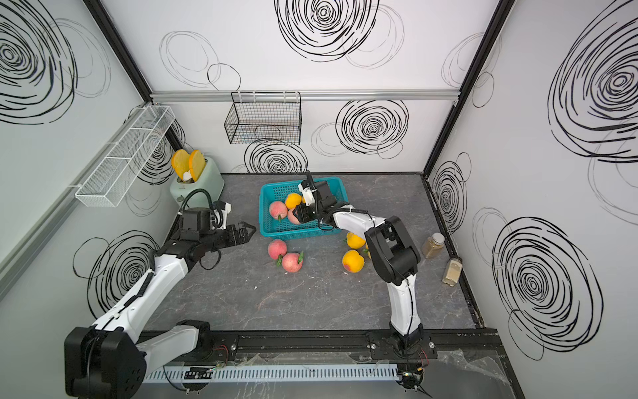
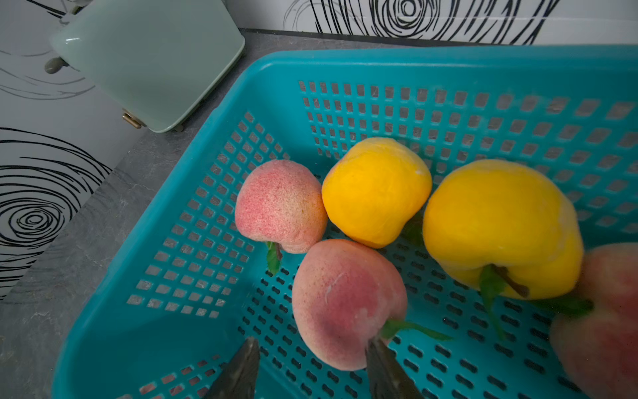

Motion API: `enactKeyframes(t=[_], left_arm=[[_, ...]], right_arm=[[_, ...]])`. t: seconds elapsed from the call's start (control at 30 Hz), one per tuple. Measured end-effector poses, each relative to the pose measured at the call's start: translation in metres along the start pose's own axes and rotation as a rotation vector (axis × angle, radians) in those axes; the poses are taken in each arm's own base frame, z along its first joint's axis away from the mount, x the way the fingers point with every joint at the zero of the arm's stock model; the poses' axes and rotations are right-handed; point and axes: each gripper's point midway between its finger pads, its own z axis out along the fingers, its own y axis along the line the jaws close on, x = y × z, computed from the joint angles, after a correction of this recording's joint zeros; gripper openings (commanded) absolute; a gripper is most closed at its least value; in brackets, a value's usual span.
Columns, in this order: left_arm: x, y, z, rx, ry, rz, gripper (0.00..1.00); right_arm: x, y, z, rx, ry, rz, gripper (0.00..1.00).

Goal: Put the peaches into the basket
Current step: Place the peach in the basket.

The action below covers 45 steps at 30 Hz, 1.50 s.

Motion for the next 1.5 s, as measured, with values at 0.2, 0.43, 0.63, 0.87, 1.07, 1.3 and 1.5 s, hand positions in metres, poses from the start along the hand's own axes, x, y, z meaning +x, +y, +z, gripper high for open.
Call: enactKeyframes(t=[0.2, 0.43, 0.63, 0.87, 1.07, 1.3, 1.5], left_arm=[[0.0, 0.0, 0.0, 0.0, 0.0, 0.0, 0.98], [0.0, 0.0, 0.0, 0.0, 0.0, 0.0, 0.98], [0.0, 0.0, 0.0, 0.0, 0.0, 0.0, 0.98], [0.0, 0.0, 0.0, -0.002, 0.0, 0.0, 0.98], [0.0, 0.001, 0.0, -0.006, -0.002, 0.0, 0.98], [0.001, 0.002, 0.002, -0.015, 0.003, 0.001, 0.98], [0.003, 0.003, 0.005, -0.025, 0.012, 0.003, 0.98]], right_arm=[[-0.002, 0.004, -0.011, -0.005, -0.017, -0.007, 0.54], [0.002, 0.01, -0.036, -0.005, -0.052, -0.029, 0.54], [0.003, 0.015, -0.061, -0.002, -0.102, -0.059, 0.53], [0.007, 0.019, -0.085, 0.012, -0.14, -0.086, 0.52], [0.018, 0.018, -0.101, 0.032, -0.158, -0.103, 0.52], [0.035, 0.014, -0.123, 0.064, -0.187, -0.114, 0.53], [0.051, 0.011, -0.148, 0.095, -0.224, -0.117, 0.53]])
